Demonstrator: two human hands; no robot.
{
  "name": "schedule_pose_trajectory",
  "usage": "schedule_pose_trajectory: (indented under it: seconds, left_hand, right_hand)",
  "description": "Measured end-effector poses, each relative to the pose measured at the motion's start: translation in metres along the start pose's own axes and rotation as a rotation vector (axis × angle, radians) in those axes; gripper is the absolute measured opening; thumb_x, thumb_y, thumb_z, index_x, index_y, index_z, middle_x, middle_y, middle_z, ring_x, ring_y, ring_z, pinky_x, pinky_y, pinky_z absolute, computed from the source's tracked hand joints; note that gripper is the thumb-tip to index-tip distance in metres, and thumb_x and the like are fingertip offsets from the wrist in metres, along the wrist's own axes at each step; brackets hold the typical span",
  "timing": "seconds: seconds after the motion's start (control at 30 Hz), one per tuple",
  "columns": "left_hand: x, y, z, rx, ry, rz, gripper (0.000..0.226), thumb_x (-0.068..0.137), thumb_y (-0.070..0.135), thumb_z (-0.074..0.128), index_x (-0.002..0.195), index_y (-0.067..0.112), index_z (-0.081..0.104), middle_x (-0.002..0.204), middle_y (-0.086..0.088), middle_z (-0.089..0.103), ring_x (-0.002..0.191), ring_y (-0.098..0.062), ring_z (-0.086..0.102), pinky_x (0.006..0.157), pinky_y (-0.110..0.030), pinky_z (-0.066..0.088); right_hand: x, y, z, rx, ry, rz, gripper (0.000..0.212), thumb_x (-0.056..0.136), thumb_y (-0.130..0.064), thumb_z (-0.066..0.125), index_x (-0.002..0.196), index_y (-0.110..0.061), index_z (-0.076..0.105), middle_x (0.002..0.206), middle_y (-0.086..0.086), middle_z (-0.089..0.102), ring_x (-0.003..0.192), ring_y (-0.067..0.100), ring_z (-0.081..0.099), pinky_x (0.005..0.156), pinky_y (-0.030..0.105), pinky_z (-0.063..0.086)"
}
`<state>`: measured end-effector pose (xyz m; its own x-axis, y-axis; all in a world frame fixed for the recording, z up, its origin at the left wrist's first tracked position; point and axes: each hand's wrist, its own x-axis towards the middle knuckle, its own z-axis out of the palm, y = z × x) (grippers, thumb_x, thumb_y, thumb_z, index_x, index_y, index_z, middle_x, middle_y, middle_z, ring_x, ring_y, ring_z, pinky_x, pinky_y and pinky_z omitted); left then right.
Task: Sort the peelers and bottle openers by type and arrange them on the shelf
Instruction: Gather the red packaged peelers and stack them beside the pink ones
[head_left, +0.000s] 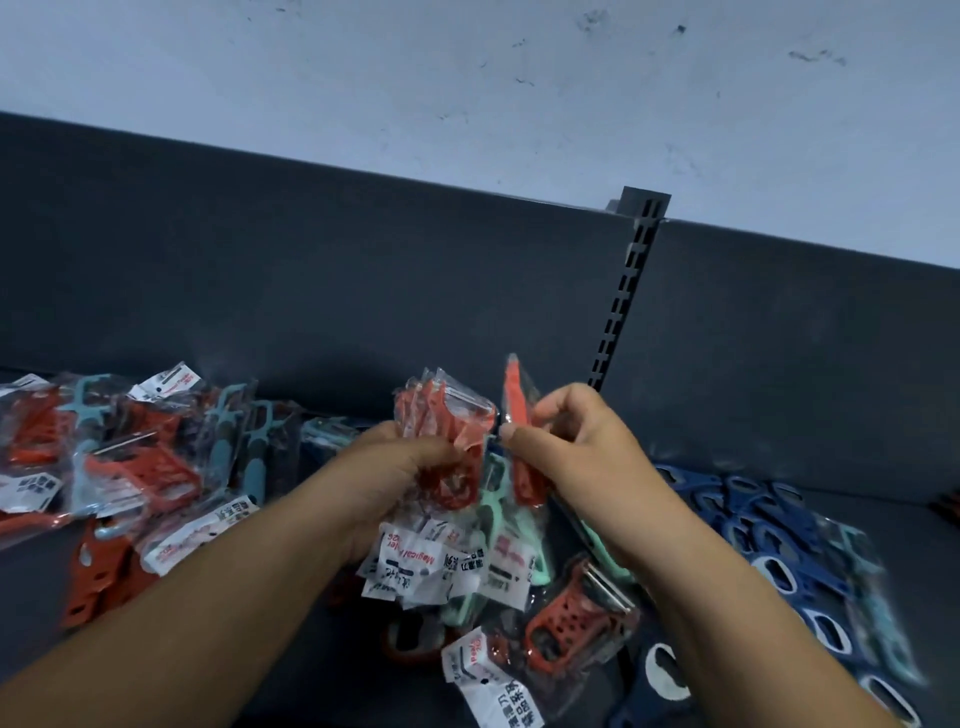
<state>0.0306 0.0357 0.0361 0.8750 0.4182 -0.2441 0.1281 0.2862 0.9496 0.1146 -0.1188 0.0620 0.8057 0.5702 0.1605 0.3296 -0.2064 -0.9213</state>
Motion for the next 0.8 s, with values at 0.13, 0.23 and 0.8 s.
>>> schedule_pose_trajectory:
  seconds: [0.13, 0.23, 0.8]
  left_hand:
    - [-0.008, 0.001, 0.034, 0.031, -0.109, 0.074, 0.013, 0.084, 0.004, 0.064, 0.093, 0.009, 0.072, 0.09, -0.019, 0.074, 0.08, -0.033, 0.072, 0.072, -0.039, 0.057]
    - [-0.011, -0.001, 0.057, 0.047, -0.123, 0.11, 0.011, 0.084, 0.006, 0.065, 0.088, 0.012, 0.073, 0.088, -0.017, 0.074, 0.079, -0.03, 0.072, 0.072, -0.037, 0.058]
    - [-0.008, -0.028, 0.198, 0.045, -0.092, 0.08, 0.06, 0.064, 0.021, 0.057, 0.116, -0.009, 0.055, 0.113, -0.036, 0.059, 0.087, -0.035, 0.058, 0.092, -0.06, 0.046]
  right_hand:
    - [-0.002, 0.007, -0.006, 0.071, -0.006, -0.057, 0.034, 0.077, -0.032, 0.076, 0.087, -0.009, 0.053, 0.067, 0.002, 0.048, 0.058, 0.017, 0.043, 0.055, 0.034, 0.037]
    - [-0.007, 0.013, -0.021, 0.081, -0.005, -0.065, 0.037, 0.08, -0.031, 0.075, 0.091, -0.004, 0.053, 0.069, 0.004, 0.047, 0.06, 0.017, 0.042, 0.056, 0.032, 0.039]
    - [-0.036, 0.059, -0.133, 0.728, 0.028, 0.289, 0.045, 0.091, -0.015, 0.062, 0.129, -0.014, 0.039, 0.111, 0.015, 0.063, 0.087, 0.026, 0.067, 0.069, 0.039, 0.059]
